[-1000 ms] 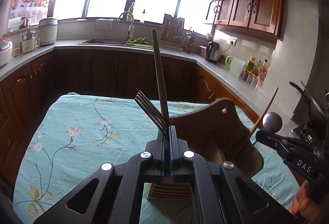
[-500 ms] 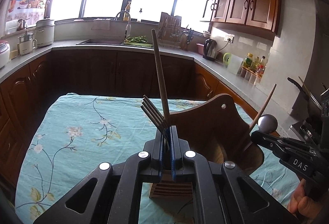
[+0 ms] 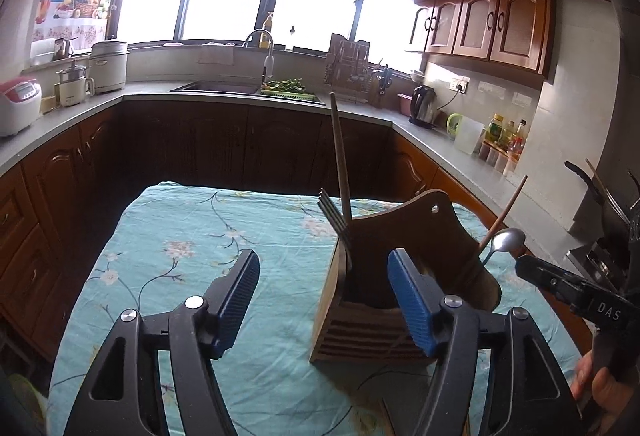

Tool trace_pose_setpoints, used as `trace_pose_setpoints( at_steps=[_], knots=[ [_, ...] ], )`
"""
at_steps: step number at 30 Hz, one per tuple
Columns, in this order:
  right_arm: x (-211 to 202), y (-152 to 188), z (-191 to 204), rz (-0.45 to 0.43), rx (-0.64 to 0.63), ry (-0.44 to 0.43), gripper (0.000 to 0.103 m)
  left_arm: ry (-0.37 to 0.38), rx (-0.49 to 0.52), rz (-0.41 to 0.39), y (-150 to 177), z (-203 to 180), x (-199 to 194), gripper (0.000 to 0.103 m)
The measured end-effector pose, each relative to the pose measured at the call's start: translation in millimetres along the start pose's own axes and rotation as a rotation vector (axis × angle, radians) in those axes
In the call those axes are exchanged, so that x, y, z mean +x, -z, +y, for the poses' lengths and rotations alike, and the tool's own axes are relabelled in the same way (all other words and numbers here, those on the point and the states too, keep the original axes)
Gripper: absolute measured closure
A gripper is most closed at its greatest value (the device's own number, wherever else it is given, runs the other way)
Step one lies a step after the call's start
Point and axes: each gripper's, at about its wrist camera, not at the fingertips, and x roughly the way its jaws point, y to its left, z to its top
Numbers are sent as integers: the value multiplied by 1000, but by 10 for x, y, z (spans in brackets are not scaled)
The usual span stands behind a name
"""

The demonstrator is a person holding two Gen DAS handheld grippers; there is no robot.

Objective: Organize utensils
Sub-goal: 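Open both tools to release fork and spoon, then withdraw, then grasp a wooden chopstick with left tool while right tool grasps a metal chopstick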

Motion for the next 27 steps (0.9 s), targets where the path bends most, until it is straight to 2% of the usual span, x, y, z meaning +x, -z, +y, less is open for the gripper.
trace_pose_setpoints(
  at_steps=[2, 6, 11, 20, 27],
  knots=[
    [-154, 57, -57, -32, 25, -2, 7, -12, -6, 4, 58, 11, -126, 28],
    [-460, 149, -176, -85, 57, 12, 4, -20, -9, 15, 212, 8, -389, 24],
    [-789, 275, -279, -122, 79, 31, 3, -11, -26, 41, 378, -16, -690, 24],
    [-1149, 637, -393, -107, 85, 74, 3, 12, -45, 94, 637, -54, -1081, 23],
    [-1210, 943, -469, -62, 102, 96, 3, 10, -44, 131, 760, -92, -1223, 23]
  ],
)
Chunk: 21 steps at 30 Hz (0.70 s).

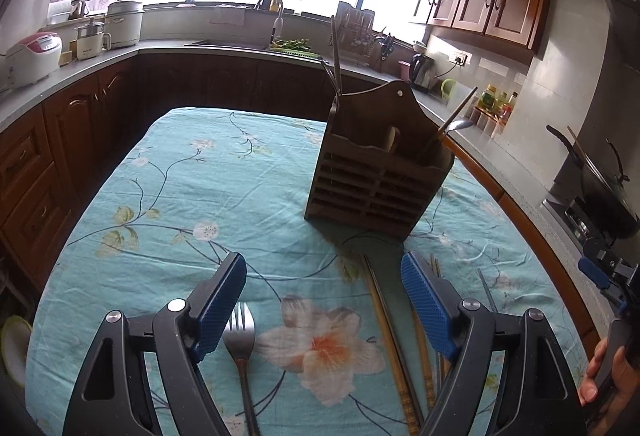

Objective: Organize utensils
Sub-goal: 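Grasp a wooden chopstick with left tool while right tool grasps a metal chopstick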

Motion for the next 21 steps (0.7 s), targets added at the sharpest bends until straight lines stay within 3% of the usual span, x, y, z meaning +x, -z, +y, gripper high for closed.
trace_pose_setpoints(
  at_steps=[10, 17, 19, 21],
  knots=[
    [6, 141, -66, 33, -8, 31, 3, -2, 16, 45, 42, -139, -4, 24],
    [112, 174, -63, 67, -25, 44, 4, -4, 52, 123, 22, -303, 218, 25],
    [168, 183, -70, 84, -25, 52, 6, -18, 67, 152, 12, -354, 312, 26],
    [231, 192, -73, 104, -29, 61, 17, -27, 79, 178, 4, -388, 408, 28]
  ],
)
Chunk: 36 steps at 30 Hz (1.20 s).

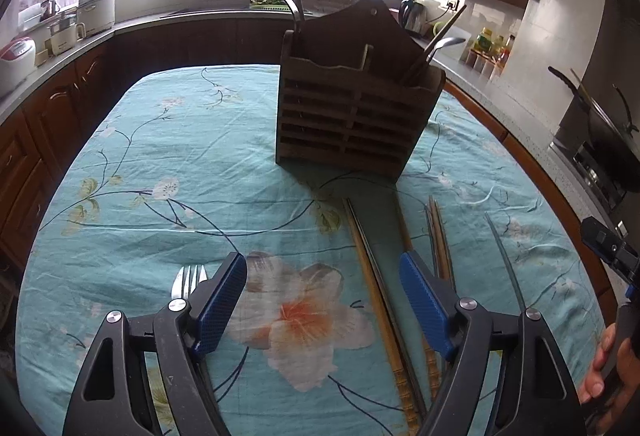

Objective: Organize utensils
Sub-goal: 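Grasp a wooden chopstick with left tool while right tool grasps a metal chopstick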

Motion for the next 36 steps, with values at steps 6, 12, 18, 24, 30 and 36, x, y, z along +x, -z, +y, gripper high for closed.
trace_pose_setpoints(
  at_steps=[6, 12, 18, 24, 30, 36],
  knots=[
    [222, 29, -38, 70, 0, 15, 43, -29, 15, 70, -155, -73, 363, 35],
    [397, 54, -101, 113, 7, 18, 52, -38, 31, 134, -266, -133, 788, 42],
    [570, 61, -130, 156, 0, 26, 61, -52, 50, 159, -312, -166, 1065, 50],
    [770, 95, -102, 212, -26, 45, 73, -51, 85, 161, -317, -183, 1109, 52],
    [989, 72, -63, 256, -72, 75, 83, -55, 107, 175, -386, -174, 1142, 61],
    [1169, -8, 73, 271, -162, 122, 87, -61, 136, 186, -486, -262, 1267, 86]
  ],
)
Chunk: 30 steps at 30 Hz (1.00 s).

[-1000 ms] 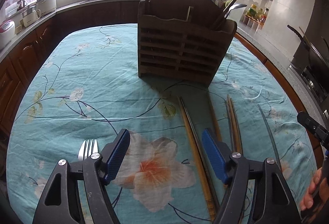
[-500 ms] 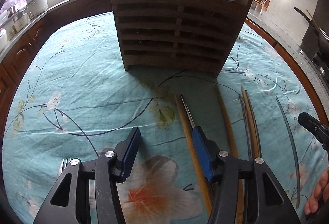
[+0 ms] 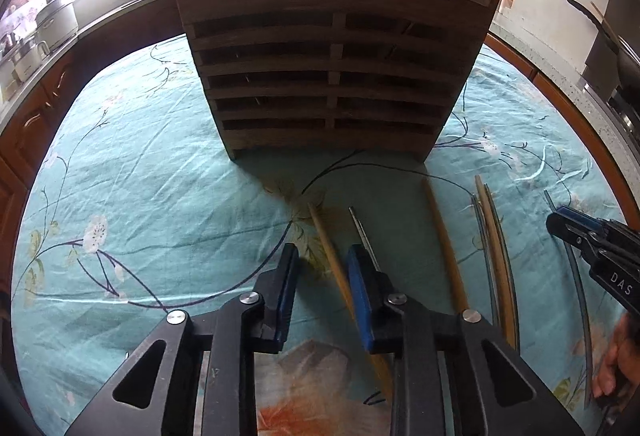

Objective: Organize utensils
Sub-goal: 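Grasp a wooden chopstick with left tool while right tool grasps a metal chopstick, then lift both held chopsticks upright and lower them into the wooden holder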

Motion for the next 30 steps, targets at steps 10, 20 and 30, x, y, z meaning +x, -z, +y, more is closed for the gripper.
trace_pose_setpoints(
  at_steps=[10, 20, 30],
  knots=[
    [-275, -3, -17, -45, 60, -105, 99, 95, -34, -42, 71, 93, -153, 100],
    [-940, -101, 120, -164, 62, -175, 99, 186, -92, -190, 251, 303, -949, 100],
    [-1499, -245, 225, -282, 41, -210, 99, 233, -94, -303, 492, 451, -1601, 100]
  ],
)
